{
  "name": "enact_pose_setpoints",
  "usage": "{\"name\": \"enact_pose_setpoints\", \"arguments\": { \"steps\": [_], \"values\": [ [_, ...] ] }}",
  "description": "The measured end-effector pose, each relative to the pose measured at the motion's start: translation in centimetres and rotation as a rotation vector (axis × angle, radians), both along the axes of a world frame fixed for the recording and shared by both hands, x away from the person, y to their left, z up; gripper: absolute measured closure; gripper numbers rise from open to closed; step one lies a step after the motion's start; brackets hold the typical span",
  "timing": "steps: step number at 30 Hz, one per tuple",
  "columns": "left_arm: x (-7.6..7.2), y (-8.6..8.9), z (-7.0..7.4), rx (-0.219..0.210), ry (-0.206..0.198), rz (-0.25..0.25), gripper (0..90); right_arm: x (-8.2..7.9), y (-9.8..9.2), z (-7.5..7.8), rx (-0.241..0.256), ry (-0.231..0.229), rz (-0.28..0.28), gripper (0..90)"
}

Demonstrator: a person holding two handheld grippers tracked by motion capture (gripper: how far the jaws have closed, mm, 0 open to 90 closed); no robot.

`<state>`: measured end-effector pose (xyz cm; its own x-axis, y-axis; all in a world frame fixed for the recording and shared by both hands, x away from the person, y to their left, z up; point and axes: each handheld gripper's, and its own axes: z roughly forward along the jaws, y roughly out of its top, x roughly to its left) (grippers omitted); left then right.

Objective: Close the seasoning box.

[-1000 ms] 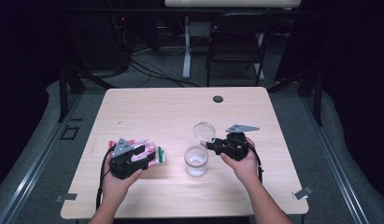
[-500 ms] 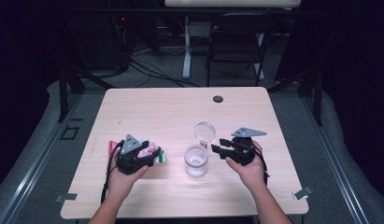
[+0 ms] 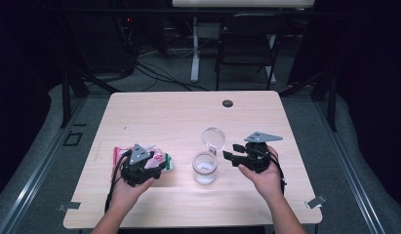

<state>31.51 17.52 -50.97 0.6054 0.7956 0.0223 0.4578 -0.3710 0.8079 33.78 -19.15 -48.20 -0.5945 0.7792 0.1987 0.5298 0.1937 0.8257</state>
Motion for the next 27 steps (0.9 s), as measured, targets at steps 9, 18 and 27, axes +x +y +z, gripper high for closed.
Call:
{"name": "enact_pose_setpoints", "arguments": {
  "steps": [9, 18, 27],
  "values": [
    [-0.4, -0.4, -2.1, 0.087, 0.016, 0.0, 35.7, 0.0, 0.1, -0.1, 0.0, -0.031, -0.006, 48.9],
    [-0.1, -1.0, -3.2, 0.122, 0.025, -0.012, 33.9, 0.2, 0.6, -0.8, -0.029, 0.023, 0.034, 51.5],
    [-0.2, -1.5, -3.5, 0.159, 0.021, -0.021, 30.9, 0.2, 0.8, -1.1, -0.043, -0.004, 0.033, 49.3]
  ]
}}
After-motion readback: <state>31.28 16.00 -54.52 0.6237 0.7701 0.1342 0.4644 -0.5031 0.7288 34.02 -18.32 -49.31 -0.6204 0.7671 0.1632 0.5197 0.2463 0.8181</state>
